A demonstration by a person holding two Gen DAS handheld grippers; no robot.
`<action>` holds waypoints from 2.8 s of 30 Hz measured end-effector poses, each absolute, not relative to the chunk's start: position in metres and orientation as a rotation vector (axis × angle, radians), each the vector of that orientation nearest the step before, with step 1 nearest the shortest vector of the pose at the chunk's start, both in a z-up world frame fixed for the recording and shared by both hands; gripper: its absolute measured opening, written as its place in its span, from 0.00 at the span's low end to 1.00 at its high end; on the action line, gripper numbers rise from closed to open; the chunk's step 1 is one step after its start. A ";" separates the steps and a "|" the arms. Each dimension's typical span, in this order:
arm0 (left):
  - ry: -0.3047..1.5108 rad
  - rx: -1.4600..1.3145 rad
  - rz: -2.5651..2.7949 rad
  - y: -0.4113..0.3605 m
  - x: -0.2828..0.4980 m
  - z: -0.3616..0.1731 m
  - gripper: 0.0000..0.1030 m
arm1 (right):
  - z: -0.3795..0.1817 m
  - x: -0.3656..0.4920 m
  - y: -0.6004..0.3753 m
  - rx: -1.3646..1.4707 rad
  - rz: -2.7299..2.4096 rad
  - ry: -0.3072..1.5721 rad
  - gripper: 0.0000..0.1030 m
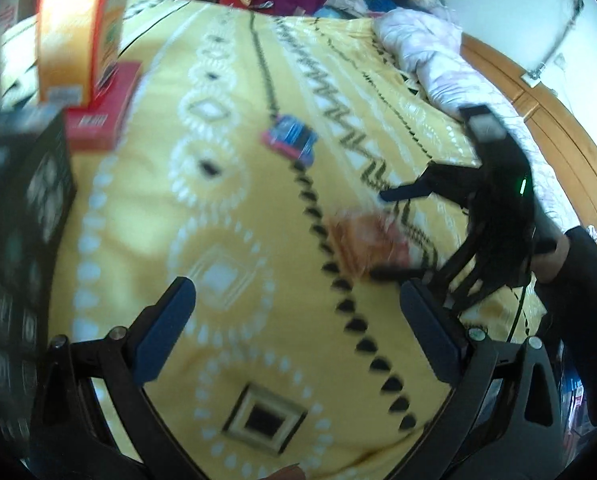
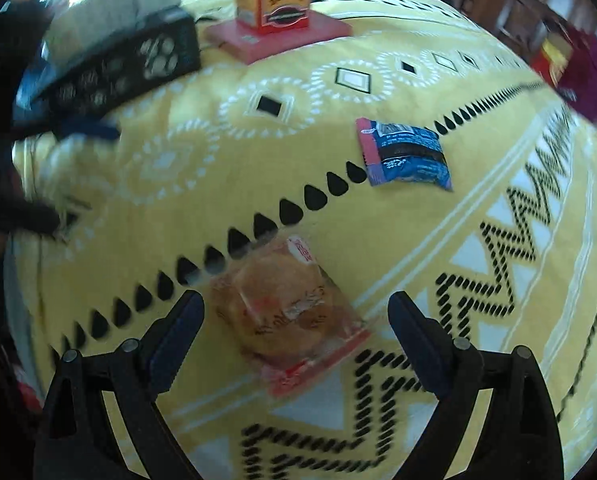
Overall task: Organize snacks
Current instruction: 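Grasp the round cake bag with the right gripper while the left gripper grasps the blue packet, then carry both packets over the basin and open both grippers to drop them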
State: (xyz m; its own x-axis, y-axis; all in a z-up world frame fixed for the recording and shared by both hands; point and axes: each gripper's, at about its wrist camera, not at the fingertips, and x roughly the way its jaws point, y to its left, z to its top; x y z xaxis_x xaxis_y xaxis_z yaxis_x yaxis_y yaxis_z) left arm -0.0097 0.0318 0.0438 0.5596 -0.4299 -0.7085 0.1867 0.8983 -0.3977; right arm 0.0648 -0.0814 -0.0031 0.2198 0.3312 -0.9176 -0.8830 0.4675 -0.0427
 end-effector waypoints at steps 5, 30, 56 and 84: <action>0.861 -0.218 -0.336 0.007 0.028 0.049 0.99 | -0.026 0.060 -0.080 -0.677 0.887 1.015 0.85; 0.910 0.054 -0.318 -0.049 0.133 0.017 0.43 | -0.008 0.028 -0.213 0.284 0.480 0.948 0.54; 0.494 0.000 0.290 0.191 -0.068 0.260 0.43 | 0.217 -0.017 0.008 0.075 0.871 0.624 0.51; 0.619 -0.118 0.327 0.265 -0.098 0.223 0.44 | -0.016 0.106 0.105 -0.693 0.848 1.132 0.84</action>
